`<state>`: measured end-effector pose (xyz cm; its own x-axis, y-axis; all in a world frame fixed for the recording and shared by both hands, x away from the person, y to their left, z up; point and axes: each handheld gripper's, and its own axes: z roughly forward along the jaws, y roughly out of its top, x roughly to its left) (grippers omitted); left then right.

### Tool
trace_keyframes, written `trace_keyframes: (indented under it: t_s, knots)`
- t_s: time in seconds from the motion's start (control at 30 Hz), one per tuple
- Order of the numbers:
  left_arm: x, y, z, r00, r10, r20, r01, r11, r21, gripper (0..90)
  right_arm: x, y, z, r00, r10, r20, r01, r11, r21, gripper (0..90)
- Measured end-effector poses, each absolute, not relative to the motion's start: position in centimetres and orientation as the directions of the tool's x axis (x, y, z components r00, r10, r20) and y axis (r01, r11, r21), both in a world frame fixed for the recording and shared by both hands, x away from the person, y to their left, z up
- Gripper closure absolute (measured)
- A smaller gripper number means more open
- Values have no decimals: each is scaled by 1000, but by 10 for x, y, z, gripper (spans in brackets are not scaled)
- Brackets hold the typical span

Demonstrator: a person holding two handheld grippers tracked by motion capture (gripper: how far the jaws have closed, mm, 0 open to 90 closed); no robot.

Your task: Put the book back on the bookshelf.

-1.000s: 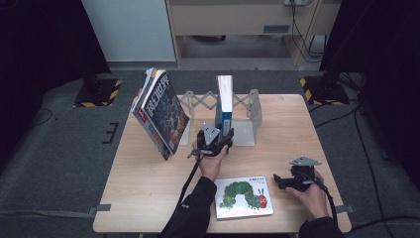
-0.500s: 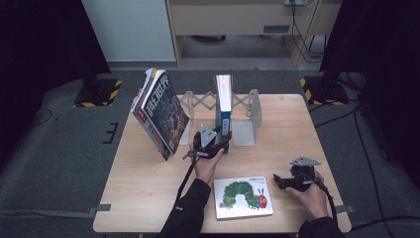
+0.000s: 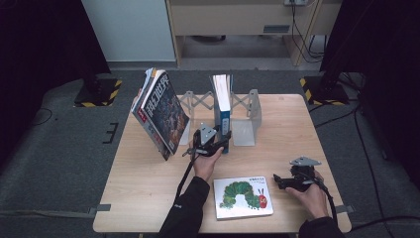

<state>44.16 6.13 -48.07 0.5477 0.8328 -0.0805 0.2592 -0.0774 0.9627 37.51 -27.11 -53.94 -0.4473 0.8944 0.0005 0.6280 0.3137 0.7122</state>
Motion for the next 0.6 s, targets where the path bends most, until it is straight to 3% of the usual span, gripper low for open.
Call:
trace_keyframes:
  t_s: [0.6]
  knots:
    - [430, 68, -468, 582, 810, -74, 265, -102, 959, 416, 375, -271, -539, -447, 895, 1, 628, 313, 712, 38]
